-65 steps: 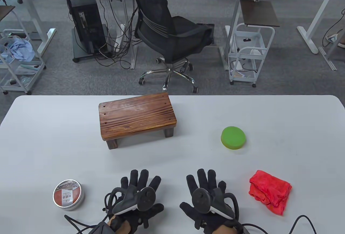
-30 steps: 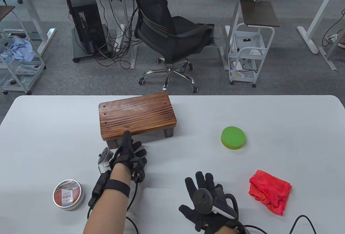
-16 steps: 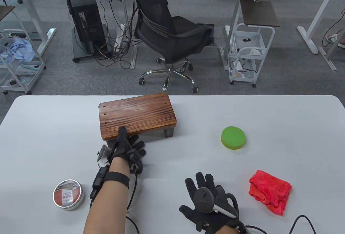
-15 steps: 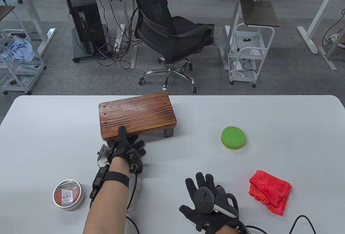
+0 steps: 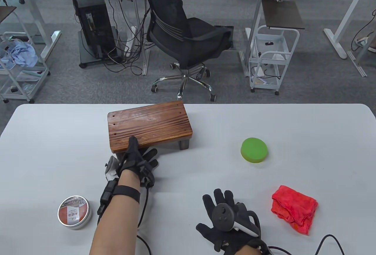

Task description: Dip and apply wood wax on stool

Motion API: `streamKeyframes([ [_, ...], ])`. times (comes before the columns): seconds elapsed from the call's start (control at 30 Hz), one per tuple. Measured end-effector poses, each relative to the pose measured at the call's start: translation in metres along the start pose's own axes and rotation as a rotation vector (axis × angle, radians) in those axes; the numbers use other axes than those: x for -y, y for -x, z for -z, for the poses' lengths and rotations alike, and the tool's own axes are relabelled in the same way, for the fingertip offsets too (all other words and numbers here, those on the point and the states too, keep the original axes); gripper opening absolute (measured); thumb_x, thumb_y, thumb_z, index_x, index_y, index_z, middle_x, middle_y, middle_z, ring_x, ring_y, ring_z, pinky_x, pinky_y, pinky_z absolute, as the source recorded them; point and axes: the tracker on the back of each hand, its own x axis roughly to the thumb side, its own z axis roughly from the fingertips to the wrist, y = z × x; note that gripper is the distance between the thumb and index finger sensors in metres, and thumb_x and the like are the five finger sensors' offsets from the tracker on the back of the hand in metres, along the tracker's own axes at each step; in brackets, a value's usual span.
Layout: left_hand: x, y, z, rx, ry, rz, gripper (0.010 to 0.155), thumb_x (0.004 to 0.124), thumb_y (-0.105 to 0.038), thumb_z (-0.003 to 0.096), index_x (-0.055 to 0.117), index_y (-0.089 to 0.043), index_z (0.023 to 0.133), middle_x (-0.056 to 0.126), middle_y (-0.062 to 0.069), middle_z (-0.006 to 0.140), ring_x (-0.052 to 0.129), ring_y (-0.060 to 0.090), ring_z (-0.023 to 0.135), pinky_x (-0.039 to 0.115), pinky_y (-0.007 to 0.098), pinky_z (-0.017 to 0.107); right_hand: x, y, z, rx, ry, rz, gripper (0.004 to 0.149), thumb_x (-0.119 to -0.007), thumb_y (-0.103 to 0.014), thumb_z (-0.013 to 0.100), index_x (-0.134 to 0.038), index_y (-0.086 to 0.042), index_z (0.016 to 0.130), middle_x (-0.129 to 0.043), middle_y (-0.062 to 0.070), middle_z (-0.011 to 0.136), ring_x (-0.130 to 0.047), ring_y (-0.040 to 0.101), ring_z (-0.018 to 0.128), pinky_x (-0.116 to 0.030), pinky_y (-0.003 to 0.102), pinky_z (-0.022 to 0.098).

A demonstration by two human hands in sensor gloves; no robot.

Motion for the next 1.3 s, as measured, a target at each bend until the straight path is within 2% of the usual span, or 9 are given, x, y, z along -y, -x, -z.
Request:
streamKeyframes([
  [0.3, 0.003, -0.001, 0.0, 0.045, -0.017, -0.054, 0.077, 0.07, -0.074, 0.0502, 0.047, -0.035, 0.113, 0.069, -0.005, 0.114, 0.07, 0.03, 0.108, 0.049, 0.07, 0.076, 0.0, 0.001, 0.0, -0.002, -0.009, 0.01, 0.094, -0.06, -0.072, 0.051, -0.013, -0.023, 0.115, -0.005, 0.022, 0.116, -0.01, 0.056, 0.103, -0.033, 0.081, 0.065],
  [0.8, 0.008, -0.003, -0.014, 0.099, -0.051, 0.007, 0.077, 0.075, -0.071, 0.0498, 0.058, -0.025, 0.11, 0.081, 0.0, 0.105, 0.085, 0.025, 0.099, 0.06, 0.063, 0.075, 0.001, 0.002, 0.001, 0.001, -0.01, 0.017, 0.093, -0.061, -0.072, 0.051, -0.013, -0.023, 0.115, -0.005, 0.022, 0.116, -0.011, 0.056, 0.104, -0.033, 0.081, 0.065],
  [1.07, 0.028, 0.001, -0.041, 0.119, -0.001, 0.027, 0.077, 0.074, -0.071, 0.0496, 0.059, -0.025, 0.109, 0.082, 0.0, 0.104, 0.086, 0.024, 0.098, 0.063, 0.061, 0.075, 0.001, 0.001, 0.001, 0.033, -0.03, 0.024, 0.094, -0.061, -0.072, 0.051, -0.013, -0.023, 0.115, -0.005, 0.022, 0.116, -0.011, 0.056, 0.104, -0.033, 0.081, 0.065],
  [1.3, 0.039, 0.019, -0.068, 0.109, 0.007, 0.03, 0.077, 0.075, -0.07, 0.0496, 0.059, -0.023, 0.108, 0.083, 0.001, 0.103, 0.088, 0.024, 0.096, 0.064, 0.06, 0.074, 0.001, -0.009, -0.003, 0.077, -0.025, -0.023, 0.094, -0.061, -0.072, 0.051, -0.012, -0.023, 0.115, -0.005, 0.022, 0.116, -0.011, 0.056, 0.104, -0.033, 0.081, 0.065],
])
